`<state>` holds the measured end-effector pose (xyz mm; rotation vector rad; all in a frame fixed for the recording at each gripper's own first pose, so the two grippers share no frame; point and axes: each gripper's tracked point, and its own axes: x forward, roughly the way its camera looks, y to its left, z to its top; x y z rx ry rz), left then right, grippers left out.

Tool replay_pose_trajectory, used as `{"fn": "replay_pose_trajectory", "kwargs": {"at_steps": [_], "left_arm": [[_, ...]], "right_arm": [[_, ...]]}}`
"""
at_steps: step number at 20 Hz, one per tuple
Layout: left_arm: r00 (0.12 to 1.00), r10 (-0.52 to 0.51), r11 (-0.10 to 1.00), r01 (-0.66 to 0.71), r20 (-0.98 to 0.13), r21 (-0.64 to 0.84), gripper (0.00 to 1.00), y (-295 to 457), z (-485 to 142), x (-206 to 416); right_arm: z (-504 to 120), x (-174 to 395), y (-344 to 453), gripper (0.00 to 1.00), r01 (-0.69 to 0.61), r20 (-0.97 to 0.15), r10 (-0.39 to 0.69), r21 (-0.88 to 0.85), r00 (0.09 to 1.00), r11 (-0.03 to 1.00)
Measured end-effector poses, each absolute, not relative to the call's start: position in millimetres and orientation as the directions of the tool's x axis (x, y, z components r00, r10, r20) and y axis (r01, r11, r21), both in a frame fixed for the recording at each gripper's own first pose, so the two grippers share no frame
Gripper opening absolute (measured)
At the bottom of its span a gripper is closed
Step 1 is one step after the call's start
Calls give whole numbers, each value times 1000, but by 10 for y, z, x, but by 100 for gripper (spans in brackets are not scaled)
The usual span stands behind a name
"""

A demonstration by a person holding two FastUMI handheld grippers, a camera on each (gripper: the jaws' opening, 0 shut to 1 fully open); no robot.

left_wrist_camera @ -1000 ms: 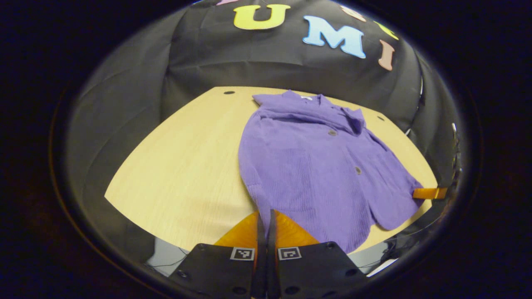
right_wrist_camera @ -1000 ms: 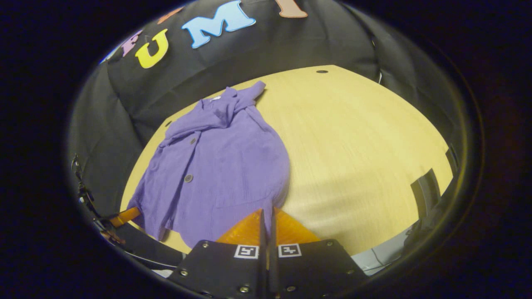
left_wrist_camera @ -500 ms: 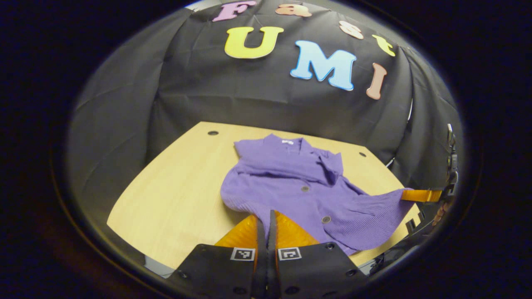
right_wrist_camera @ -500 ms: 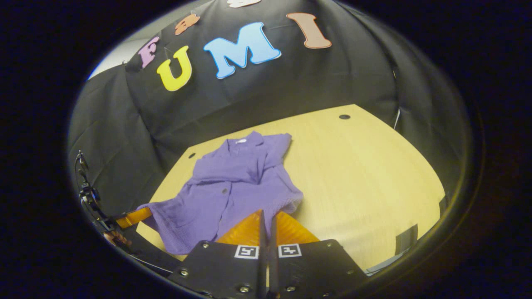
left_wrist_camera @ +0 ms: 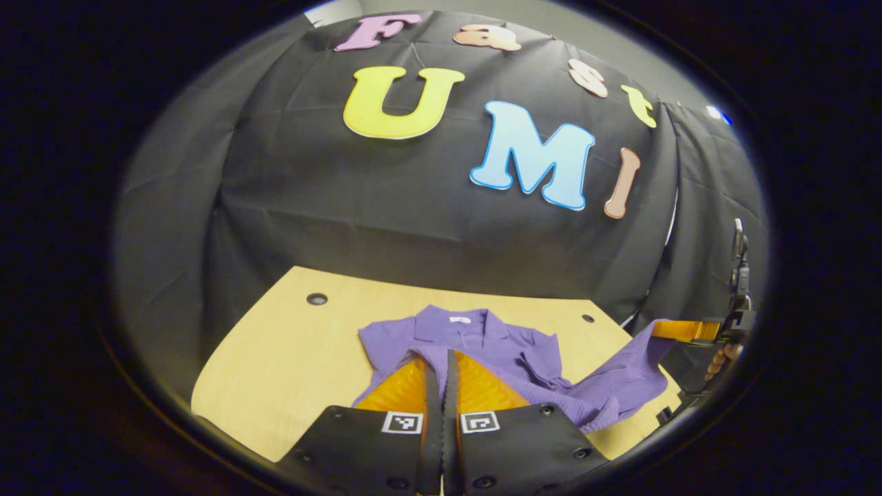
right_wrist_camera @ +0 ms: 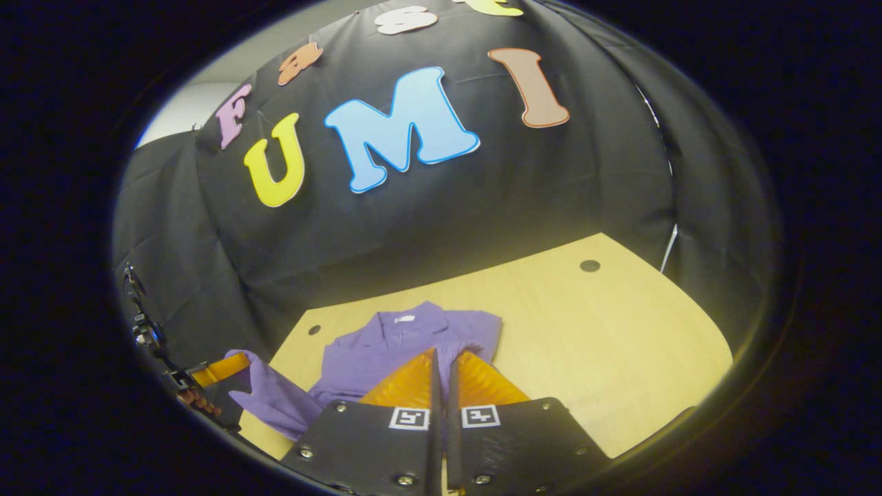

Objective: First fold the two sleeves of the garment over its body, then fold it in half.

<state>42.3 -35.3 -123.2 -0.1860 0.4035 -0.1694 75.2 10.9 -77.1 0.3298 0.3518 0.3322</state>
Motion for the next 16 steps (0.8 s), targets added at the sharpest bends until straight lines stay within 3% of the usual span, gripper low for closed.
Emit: {"fn": "replay_pose_trajectory", "kwargs": {"at_steps": [16], "left_arm": [[898,-280,946,197,-339,-258,6,-36,-1429,2304]], "right_arm": [[-550,2158,378,3,-128,-313,218,286,924,950]]}}
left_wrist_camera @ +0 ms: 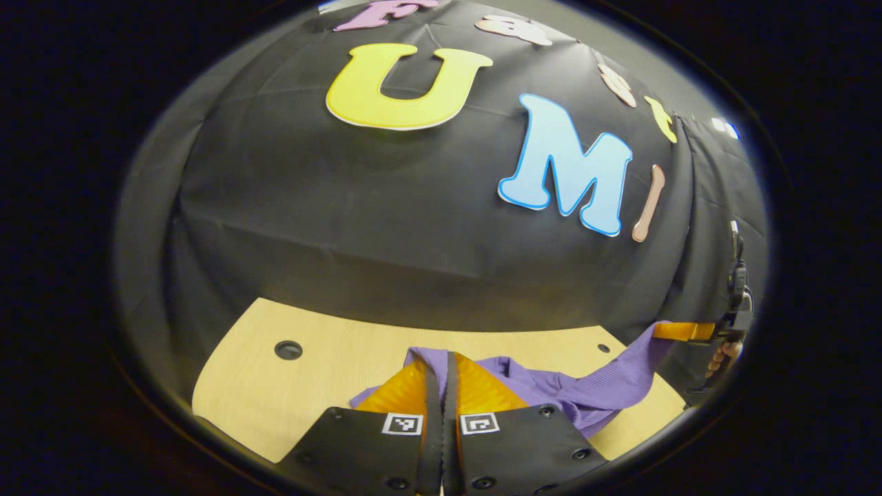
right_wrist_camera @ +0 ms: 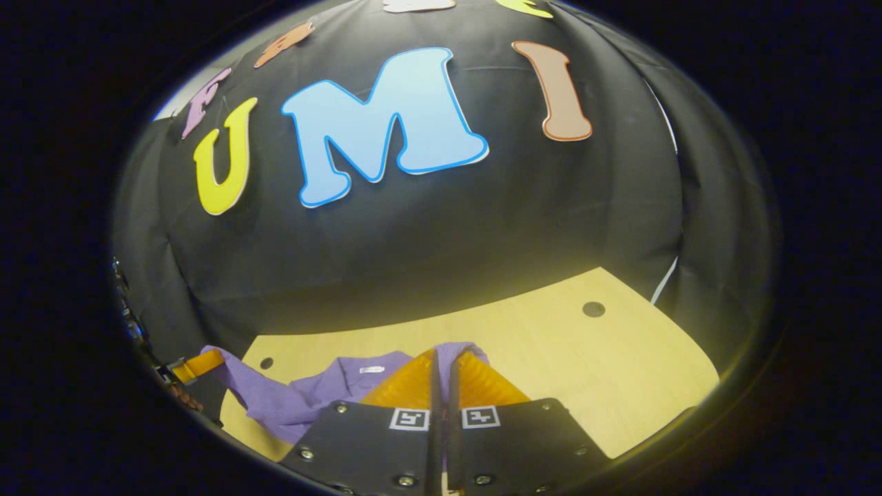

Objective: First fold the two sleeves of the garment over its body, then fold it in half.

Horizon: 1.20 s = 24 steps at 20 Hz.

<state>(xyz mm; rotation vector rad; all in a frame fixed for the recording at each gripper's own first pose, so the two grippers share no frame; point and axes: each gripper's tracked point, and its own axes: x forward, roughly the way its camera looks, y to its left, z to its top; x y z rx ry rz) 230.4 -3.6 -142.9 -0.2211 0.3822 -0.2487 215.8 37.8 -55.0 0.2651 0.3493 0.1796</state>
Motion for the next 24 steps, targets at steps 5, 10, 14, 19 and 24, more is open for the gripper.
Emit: {"fn": "replay_pose_trajectory", "kwargs": {"at_steps": [5,10,14,19,24], "left_arm": [[905,-229,960,149,-359,-239,6,85,-1728,2734],[906,-139,983,79,-399,-163,6,214,-2177,3058],[896,-93,993,51,-433,-108,6,179,-2457,3194],[876,-51,998,30,-479,-52,8,92,-2677,3229],[854,-52,999,42,-518,-31,23,-54,-2702,3080]], "right_arm": [[-783,2698,387,2,-98,-358,190,258,914,961],[-1163,3177,443,3,-66,-404,161,238,901,969],[-1494,3400,490,3,-55,-454,141,197,880,979],[-1645,3422,536,7,-68,-478,133,152,868,986],[-1553,3288,507,19,-96,-470,128,92,873,991]]}}
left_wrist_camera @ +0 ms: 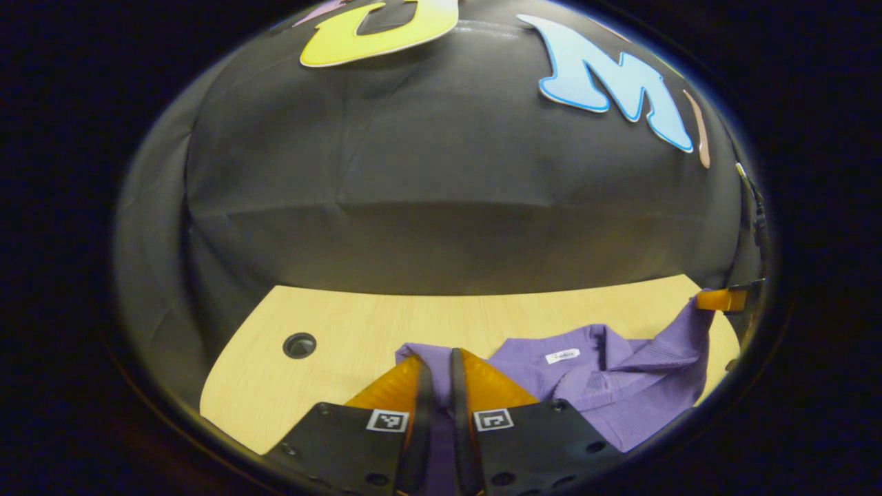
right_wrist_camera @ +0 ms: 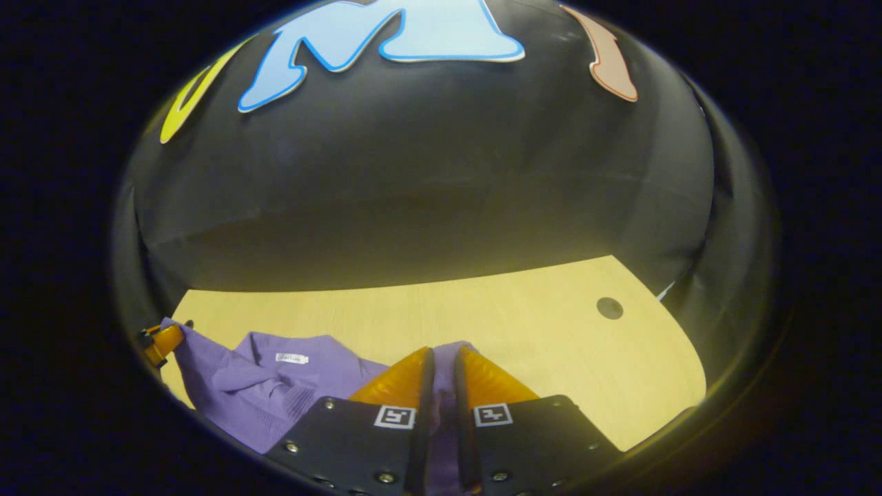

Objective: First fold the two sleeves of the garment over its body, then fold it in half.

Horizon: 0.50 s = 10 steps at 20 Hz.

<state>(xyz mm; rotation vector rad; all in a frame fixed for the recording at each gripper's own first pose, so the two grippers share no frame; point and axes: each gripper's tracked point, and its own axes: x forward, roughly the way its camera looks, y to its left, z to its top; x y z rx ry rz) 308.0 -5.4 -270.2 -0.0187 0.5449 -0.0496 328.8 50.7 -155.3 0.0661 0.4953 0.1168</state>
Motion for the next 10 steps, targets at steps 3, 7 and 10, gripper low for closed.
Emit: {"fn": "replay_pose_trajectory", "kwargs": {"at_steps": [3,7,10], "left_arm": [[857,-60,998,52,-513,-30,54,-135,-2606,2920],[878,-55,998,40,-475,-42,80,-217,-2302,2637],[906,-46,999,34,-421,-35,82,-304,-1945,2386]], "right_arm": [[-1379,3153,497,31,-128,-440,145,68,886,989],[-1030,2834,480,58,-166,-369,180,70,912,984],[-693,2526,407,71,-178,-291,191,71,937,981]]}}
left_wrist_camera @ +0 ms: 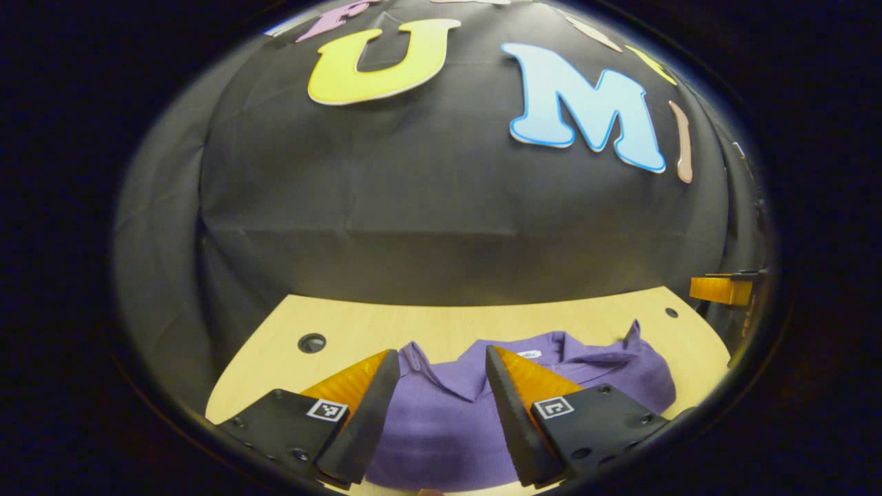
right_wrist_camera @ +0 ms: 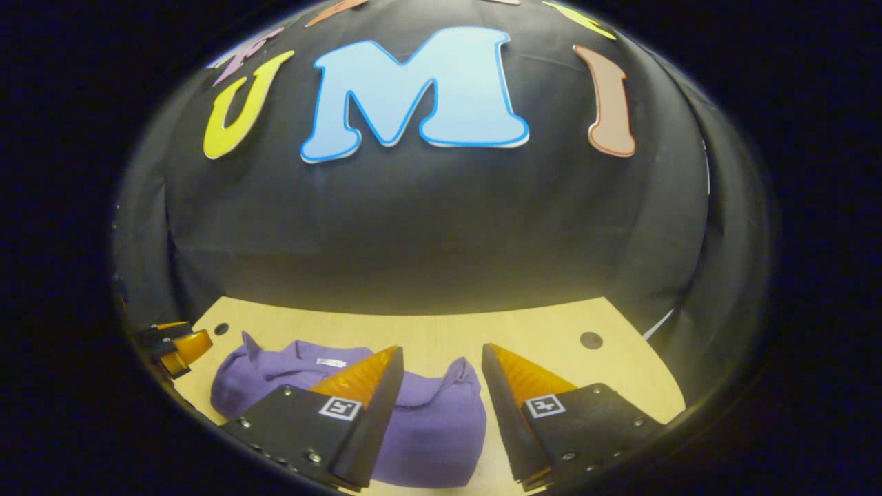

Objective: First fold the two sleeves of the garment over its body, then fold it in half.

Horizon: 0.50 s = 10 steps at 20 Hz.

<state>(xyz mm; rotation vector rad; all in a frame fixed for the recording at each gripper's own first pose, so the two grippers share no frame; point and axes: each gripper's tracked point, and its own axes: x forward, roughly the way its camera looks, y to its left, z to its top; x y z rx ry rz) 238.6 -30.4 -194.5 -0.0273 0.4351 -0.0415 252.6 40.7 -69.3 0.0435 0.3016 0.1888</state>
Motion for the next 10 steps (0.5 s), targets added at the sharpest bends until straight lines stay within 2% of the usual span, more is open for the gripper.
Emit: {"fn": "replay_pose_trajectory", "kwargs": {"at_steps": [2,3,8,9,10], "left_arm": [[924,-43,999,28,-380,-45,89,-390,-1679,2203],[932,-39,998,22,-360,-51,89,-429,-1544,2104],[965,-10,998,-7,-261,-64,89,-642,-921,1526],[972,-3,998,-11,-237,-57,93,-672,-784,1414],[977,-1,999,-10,-213,-49,89,-706,-660,1304]], "right_arm": [[-494,2308,309,80,-177,-240,185,54,953,983],[-436,2196,260,84,-176,-222,181,42,958,983],[-98,1523,50,85,-204,-127,205,20,971,979],[-31,1391,4,85,-211,-108,212,25,971,977],[27,1294,-39,85,-214,-92,216,34,972,976]]}}
